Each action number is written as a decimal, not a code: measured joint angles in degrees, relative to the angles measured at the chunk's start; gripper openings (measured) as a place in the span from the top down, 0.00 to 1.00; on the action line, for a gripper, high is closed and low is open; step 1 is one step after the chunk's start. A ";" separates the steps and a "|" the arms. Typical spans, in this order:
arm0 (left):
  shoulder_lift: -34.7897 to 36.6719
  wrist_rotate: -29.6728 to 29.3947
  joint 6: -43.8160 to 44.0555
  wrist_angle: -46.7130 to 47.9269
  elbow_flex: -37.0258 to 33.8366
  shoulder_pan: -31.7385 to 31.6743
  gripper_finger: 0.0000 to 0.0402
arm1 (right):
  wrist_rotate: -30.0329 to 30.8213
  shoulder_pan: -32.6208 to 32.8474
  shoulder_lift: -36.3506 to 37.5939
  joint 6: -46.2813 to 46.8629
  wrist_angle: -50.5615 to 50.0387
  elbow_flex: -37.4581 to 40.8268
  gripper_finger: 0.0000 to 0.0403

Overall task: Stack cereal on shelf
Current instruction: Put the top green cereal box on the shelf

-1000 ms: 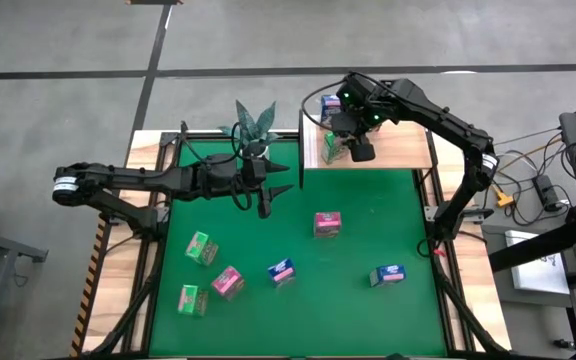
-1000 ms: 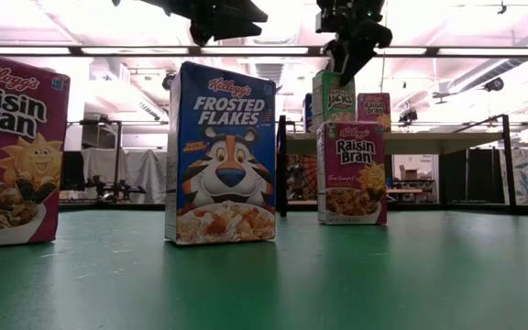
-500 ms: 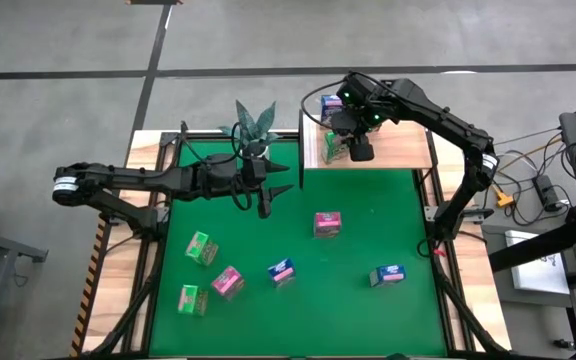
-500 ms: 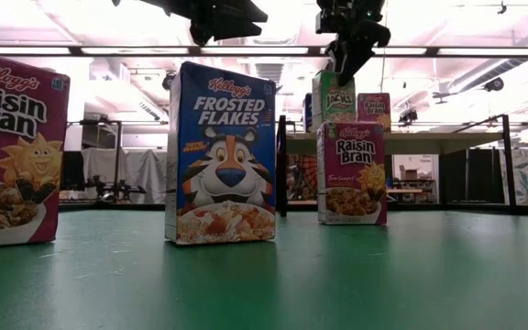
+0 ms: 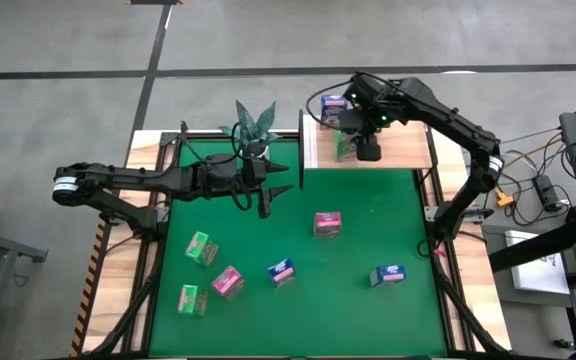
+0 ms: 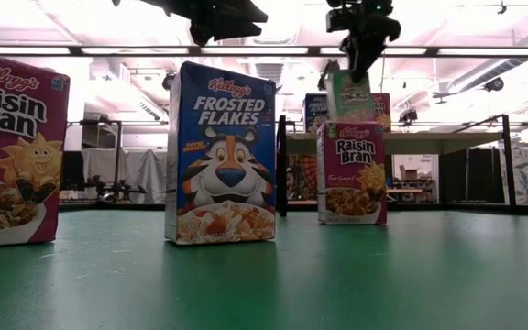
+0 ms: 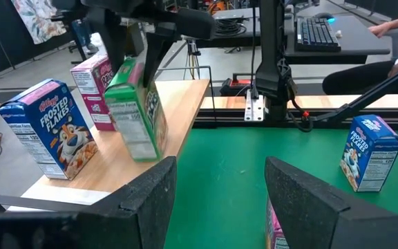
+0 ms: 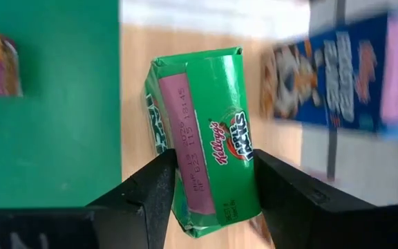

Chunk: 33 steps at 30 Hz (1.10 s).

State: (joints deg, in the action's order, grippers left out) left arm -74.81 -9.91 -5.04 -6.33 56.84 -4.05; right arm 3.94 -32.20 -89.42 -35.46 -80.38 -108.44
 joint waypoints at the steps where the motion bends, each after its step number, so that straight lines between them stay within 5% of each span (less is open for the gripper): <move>1: 0.00 0.02 0.00 0.01 -0.02 0.00 0.49 | 0.39 -0.33 0.33 0.83 -0.70 0.00 0.57; 21: 0.00 0.00 -0.24 0.04 -0.39 0.00 0.49 | 0.78 -10.56 15.40 10.62 -5.46 8.23 0.57; 33: 0.00 0.02 -0.22 0.90 -0.42 0.00 0.49 | 9.62 -11.16 18.38 13.51 -2.67 16.88 0.57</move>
State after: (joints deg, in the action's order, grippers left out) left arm -74.81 -9.89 -5.26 -5.43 56.42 -4.05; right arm 13.56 -43.35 -71.04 -21.95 -83.05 -91.56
